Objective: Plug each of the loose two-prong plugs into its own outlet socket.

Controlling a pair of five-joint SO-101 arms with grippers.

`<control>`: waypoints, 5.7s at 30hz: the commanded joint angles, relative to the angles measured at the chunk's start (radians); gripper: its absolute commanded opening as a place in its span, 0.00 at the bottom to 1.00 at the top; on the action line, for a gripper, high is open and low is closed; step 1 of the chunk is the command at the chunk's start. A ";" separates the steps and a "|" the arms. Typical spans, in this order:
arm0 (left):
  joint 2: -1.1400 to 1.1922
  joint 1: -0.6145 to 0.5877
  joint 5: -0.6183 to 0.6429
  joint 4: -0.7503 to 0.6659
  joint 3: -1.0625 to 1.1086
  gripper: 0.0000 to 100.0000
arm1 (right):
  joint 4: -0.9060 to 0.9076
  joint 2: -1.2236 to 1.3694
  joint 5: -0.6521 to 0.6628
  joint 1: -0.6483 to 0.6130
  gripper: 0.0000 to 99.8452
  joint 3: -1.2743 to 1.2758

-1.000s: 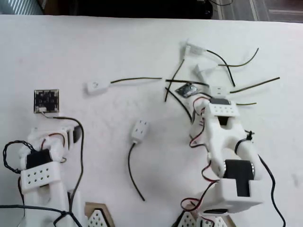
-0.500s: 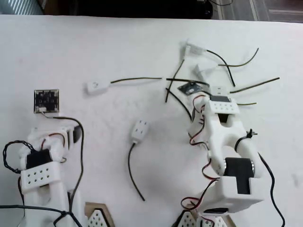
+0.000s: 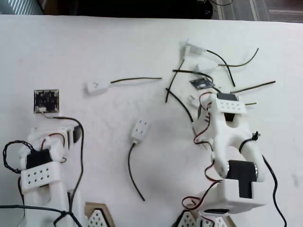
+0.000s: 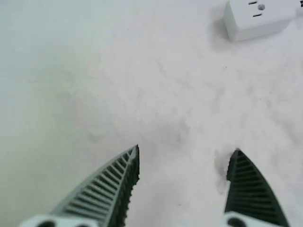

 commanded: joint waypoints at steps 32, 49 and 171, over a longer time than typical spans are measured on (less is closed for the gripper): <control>-0.024 0.002 0.006 -0.017 -0.006 0.30 | 0.031 0.028 -0.035 -0.077 0.02 -0.063; -0.022 0.002 0.006 -0.018 -0.005 0.30 | 0.035 -0.008 0.017 -0.090 0.08 0.000; 0.064 0.573 0.118 0.307 -0.301 0.37 | -0.467 -0.791 -0.333 -0.269 0.02 0.428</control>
